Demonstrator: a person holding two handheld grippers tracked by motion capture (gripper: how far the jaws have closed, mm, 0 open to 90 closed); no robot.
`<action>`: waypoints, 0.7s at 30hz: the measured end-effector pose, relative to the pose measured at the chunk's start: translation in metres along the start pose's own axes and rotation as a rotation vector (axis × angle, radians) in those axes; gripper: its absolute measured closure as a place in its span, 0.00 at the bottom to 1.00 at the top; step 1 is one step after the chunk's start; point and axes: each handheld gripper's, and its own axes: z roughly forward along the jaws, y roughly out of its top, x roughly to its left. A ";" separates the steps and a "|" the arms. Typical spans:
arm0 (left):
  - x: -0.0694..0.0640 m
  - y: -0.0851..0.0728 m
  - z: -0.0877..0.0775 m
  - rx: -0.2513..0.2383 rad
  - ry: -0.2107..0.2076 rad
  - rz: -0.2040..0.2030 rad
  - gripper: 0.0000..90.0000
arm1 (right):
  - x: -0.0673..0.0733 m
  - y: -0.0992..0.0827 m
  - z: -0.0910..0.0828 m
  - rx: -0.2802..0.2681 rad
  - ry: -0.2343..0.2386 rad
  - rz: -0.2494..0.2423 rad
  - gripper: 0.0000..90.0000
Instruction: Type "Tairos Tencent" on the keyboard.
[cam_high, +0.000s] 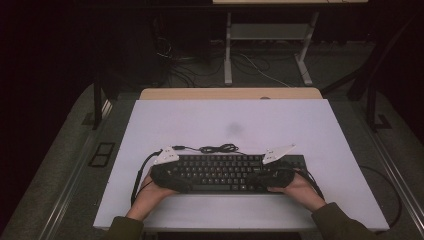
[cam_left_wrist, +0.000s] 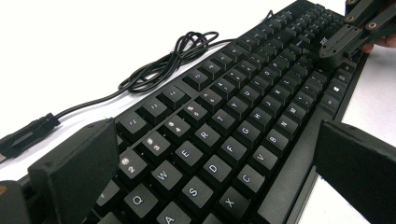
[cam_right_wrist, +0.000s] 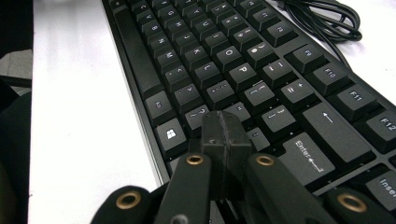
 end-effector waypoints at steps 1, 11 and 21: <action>0.000 0.000 0.000 0.002 0.000 0.001 0.00 | 0.000 0.000 0.000 0.001 -0.003 -0.003 1.00; -0.002 0.005 0.005 0.006 -0.013 0.000 0.02 | 0.000 -0.001 0.001 0.012 -0.008 -0.016 1.00; -0.002 0.013 0.013 0.016 -0.027 0.016 0.16 | 0.000 -0.001 0.001 0.011 -0.008 -0.015 1.00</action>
